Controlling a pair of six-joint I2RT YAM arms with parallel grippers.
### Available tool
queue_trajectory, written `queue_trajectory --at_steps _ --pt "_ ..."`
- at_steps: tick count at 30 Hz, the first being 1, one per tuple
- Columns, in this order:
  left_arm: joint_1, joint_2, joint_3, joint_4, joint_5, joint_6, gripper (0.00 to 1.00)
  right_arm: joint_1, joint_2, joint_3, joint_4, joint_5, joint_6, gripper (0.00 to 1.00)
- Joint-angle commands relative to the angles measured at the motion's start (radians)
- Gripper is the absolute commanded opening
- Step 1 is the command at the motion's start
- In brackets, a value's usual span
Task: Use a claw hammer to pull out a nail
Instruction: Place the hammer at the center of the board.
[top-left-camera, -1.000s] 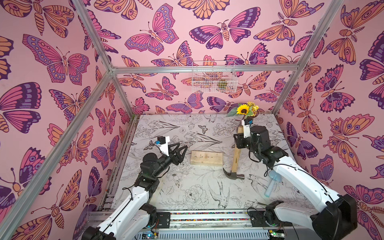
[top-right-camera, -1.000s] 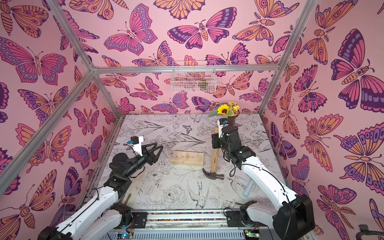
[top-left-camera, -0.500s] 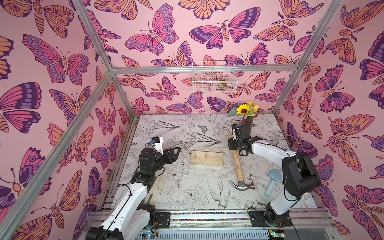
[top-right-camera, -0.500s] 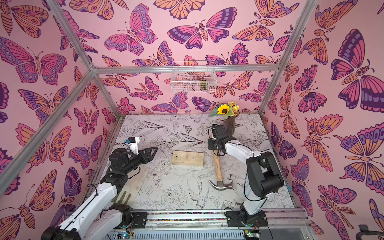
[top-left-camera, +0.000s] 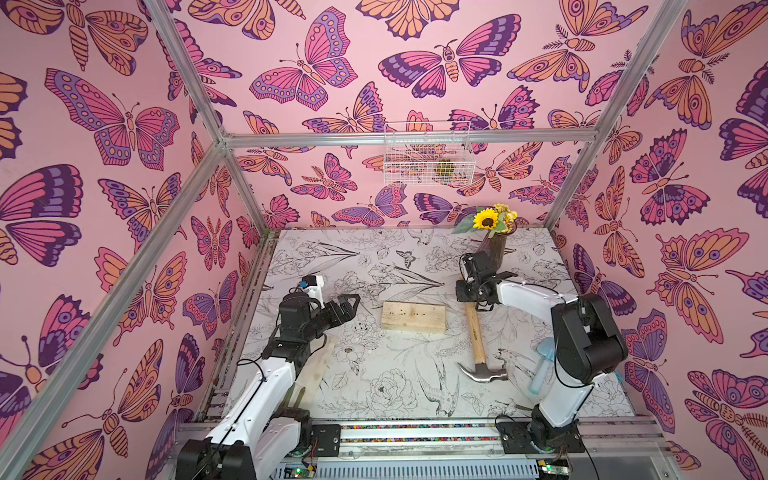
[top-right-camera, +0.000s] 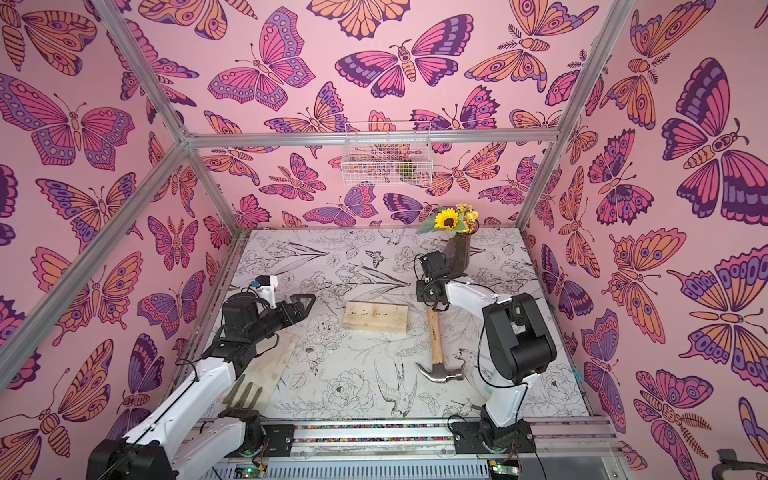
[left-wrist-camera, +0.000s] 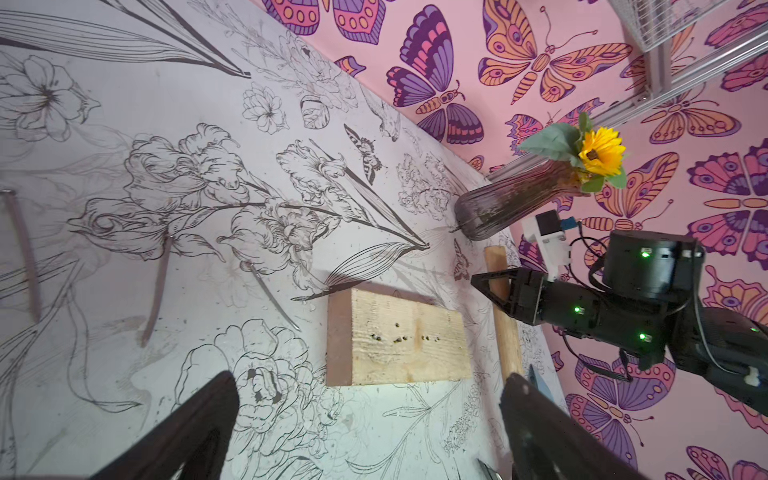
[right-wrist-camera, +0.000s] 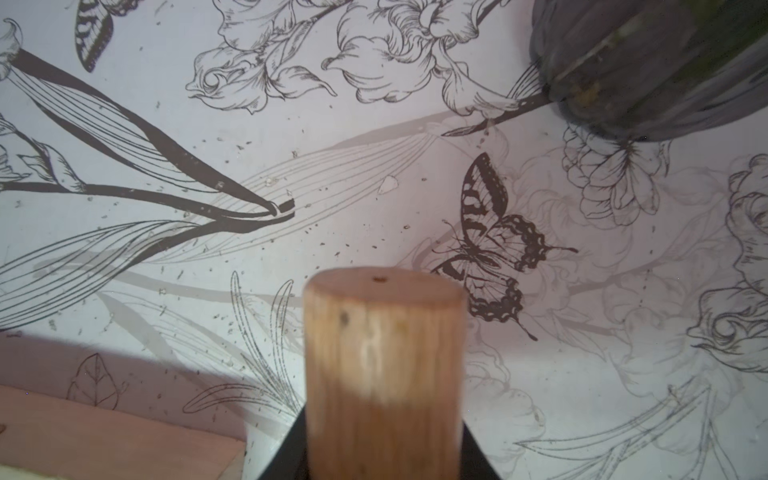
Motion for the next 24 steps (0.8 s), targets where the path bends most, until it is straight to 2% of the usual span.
queue_trajectory --at_steps 1,11,15,17,18,20,24 --pt "0.010 0.006 0.017 -0.038 -0.038 0.033 1.00 0.003 0.016 -0.007 -0.032 0.019 0.036 0.37" --pt "0.021 0.008 0.013 -0.054 -0.069 0.063 1.00 0.002 -0.002 -0.004 -0.055 0.041 0.020 0.42" --pt "0.026 -0.001 0.023 -0.089 -0.100 0.090 1.00 0.003 -0.015 0.003 -0.074 0.035 0.019 0.47" --pt "0.027 -0.010 0.037 -0.126 -0.143 0.119 1.00 0.003 -0.045 0.005 -0.089 0.029 0.015 0.56" --pt "0.027 -0.019 0.047 -0.149 -0.173 0.137 1.00 0.003 -0.072 0.002 -0.096 0.029 0.011 0.66" --pt "0.026 -0.044 0.061 -0.186 -0.249 0.178 1.00 0.004 -0.144 -0.018 -0.088 0.022 0.000 1.00" --pt "0.025 -0.123 0.058 -0.211 -0.494 0.260 1.00 0.004 -0.383 -0.138 0.023 0.083 -0.019 0.99"
